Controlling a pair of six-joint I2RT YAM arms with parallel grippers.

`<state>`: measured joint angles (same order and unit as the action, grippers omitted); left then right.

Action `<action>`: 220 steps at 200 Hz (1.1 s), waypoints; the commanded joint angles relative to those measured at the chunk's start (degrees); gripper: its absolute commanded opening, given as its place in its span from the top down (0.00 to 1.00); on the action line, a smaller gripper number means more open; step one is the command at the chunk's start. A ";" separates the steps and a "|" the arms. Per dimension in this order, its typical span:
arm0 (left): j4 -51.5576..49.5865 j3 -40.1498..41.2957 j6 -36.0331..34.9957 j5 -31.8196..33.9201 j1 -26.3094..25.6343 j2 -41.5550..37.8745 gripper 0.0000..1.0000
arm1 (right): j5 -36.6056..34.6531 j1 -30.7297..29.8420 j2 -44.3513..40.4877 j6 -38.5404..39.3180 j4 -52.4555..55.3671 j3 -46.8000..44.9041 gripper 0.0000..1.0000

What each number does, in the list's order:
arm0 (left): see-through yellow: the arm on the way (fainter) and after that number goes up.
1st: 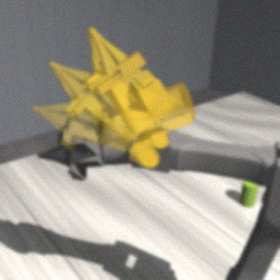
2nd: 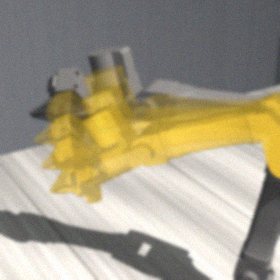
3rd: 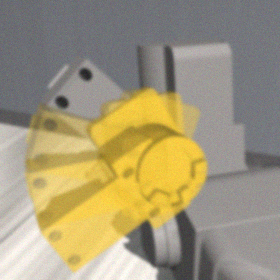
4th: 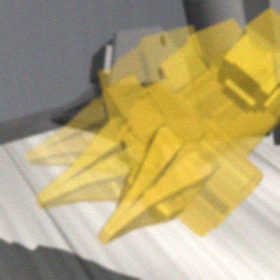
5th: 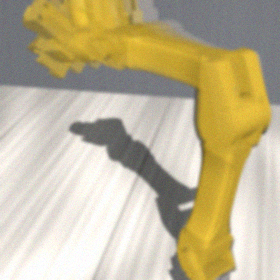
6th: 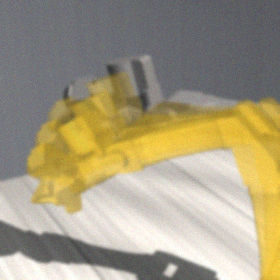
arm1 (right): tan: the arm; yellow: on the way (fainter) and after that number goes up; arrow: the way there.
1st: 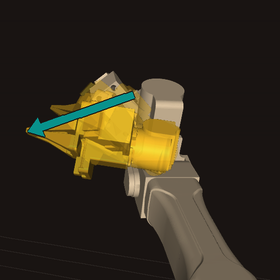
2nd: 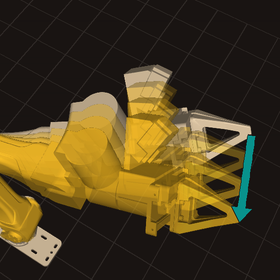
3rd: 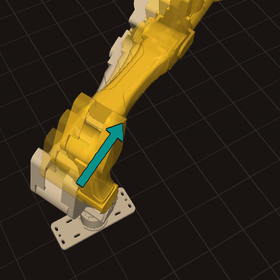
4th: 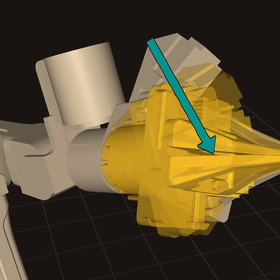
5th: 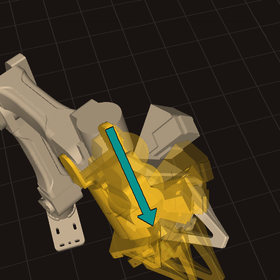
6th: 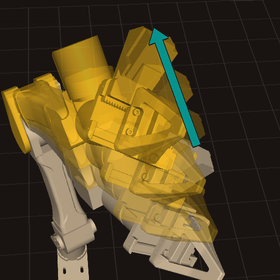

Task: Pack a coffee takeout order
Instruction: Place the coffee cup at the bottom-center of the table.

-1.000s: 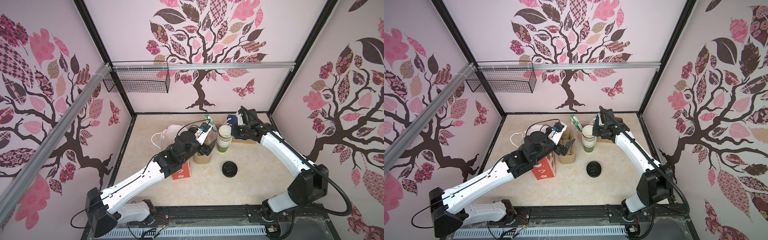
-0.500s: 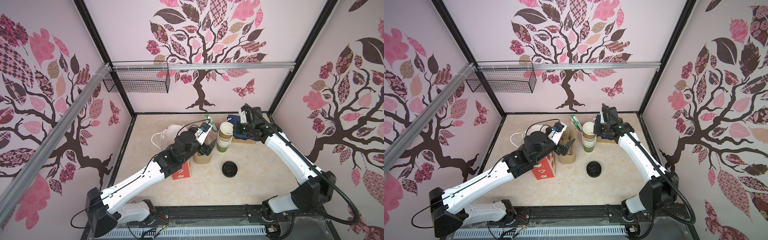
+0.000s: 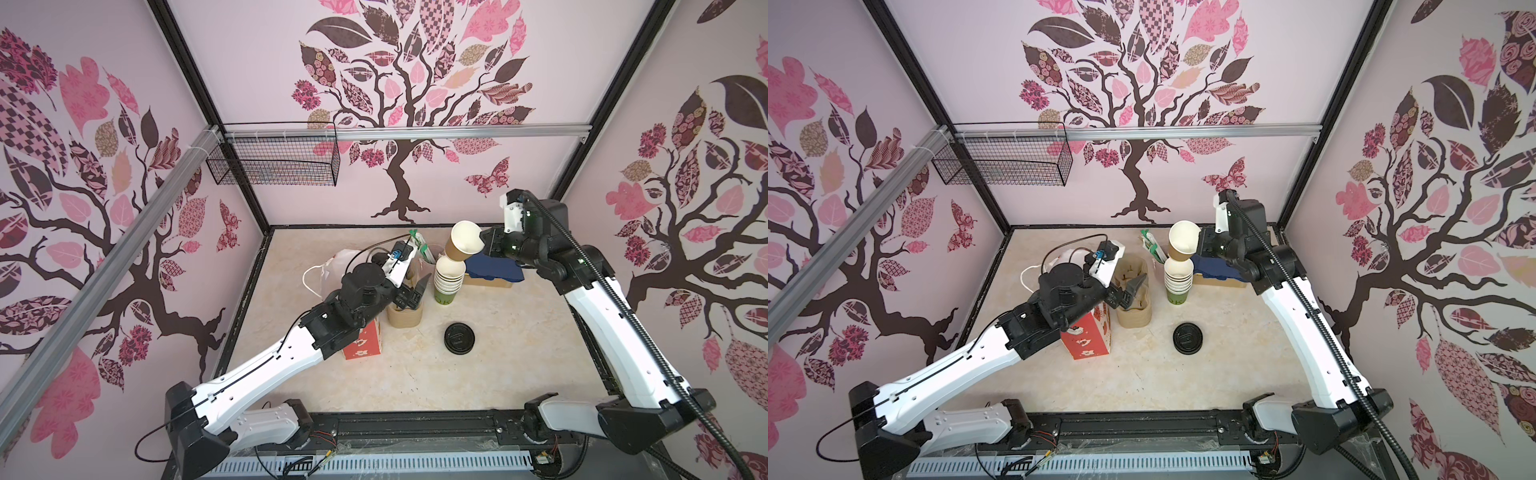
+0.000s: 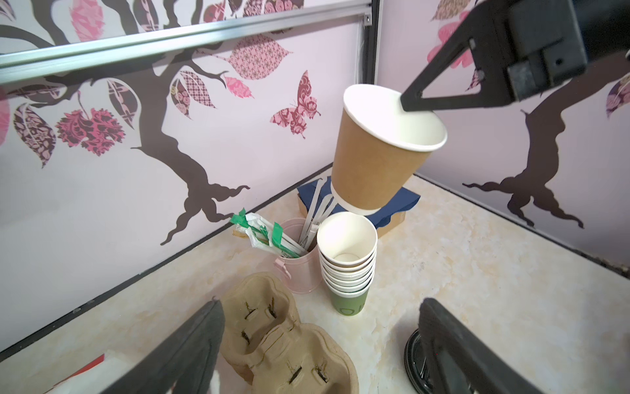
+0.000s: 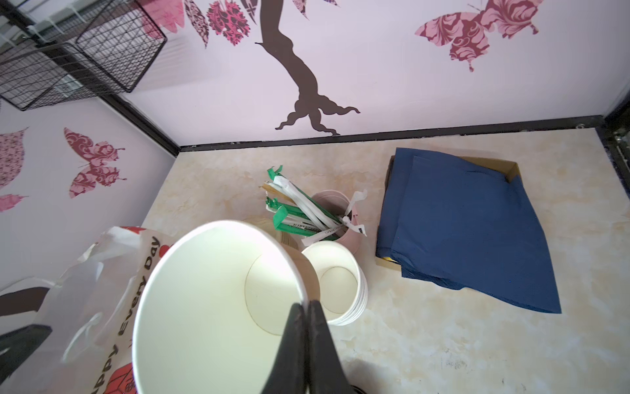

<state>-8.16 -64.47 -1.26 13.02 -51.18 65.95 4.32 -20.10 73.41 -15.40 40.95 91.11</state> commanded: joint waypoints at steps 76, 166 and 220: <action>-19.69 2.99 17.81 -3.78 0.11 -23.10 0.04 | -9.46 -30.96 -14.31 0.29 -2.15 -19.77 1.00; -48.31 18.15 44.61 -7.41 0.11 -43.18 0.06 | -11.12 -37.82 -18.23 -11.93 -15.40 -45.95 1.00; -50.03 26.66 55.66 1.91 0.11 -57.72 0.06 | -16.26 -37.82 -13.78 -17.60 -14.53 -49.06 1.00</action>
<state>-55.64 -39.24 47.66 8.47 -51.16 12.88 -8.27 -57.63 58.17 -29.19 27.57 42.35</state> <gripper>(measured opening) 0.940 0.055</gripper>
